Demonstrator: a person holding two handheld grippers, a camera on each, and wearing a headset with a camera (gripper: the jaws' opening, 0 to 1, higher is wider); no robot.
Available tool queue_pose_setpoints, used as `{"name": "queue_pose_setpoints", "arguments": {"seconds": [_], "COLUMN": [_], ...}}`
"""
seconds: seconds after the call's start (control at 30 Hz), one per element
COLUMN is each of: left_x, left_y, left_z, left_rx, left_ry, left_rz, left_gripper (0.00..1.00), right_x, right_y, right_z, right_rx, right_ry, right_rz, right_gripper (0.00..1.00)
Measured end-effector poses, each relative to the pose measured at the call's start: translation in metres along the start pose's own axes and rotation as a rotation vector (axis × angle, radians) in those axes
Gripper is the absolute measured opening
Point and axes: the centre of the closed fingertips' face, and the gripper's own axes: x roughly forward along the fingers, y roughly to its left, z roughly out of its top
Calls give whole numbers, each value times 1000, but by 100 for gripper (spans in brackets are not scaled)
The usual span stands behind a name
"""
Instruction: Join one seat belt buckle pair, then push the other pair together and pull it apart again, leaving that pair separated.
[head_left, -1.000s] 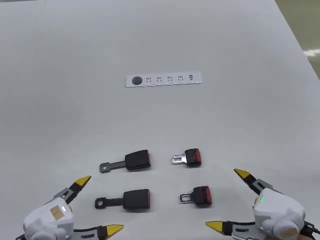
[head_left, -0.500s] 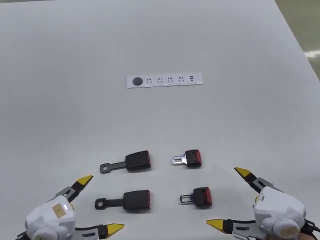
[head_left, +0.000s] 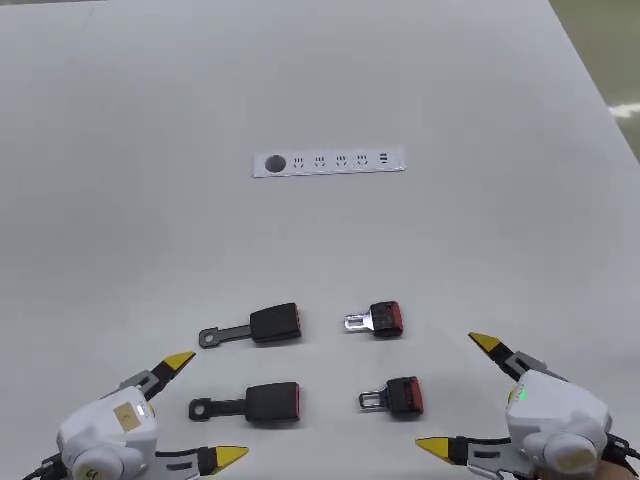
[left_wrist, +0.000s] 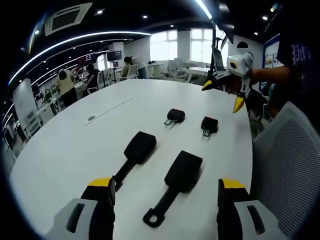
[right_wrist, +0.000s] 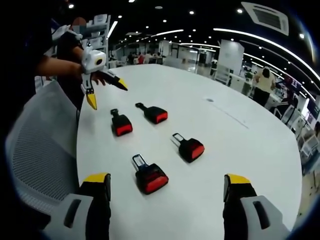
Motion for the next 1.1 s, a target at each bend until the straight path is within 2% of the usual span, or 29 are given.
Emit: {"name": "queue_pose_setpoints", "arguments": {"seconds": [0.23,0.4,0.7,1.1], "left_x": [8,17,33,55], "left_y": [-4,-6,-14,-23], "left_z": [1,-6,-15,-20], "left_rx": [48,94,183,280], "left_ry": [41,82,163,254], "left_rz": [-40,-81,-164,-259], "left_gripper": [79,74,62,48], "right_x": [4,10,21,34], "right_y": [-2,1,5,13], "right_z": [-1,-4,-8,-16], "right_rx": [-31,-80,-164,-204], "right_ry": [24,55,92,131], "right_rz": [24,67,129,204], "right_gripper": [91,87,72,59]}}
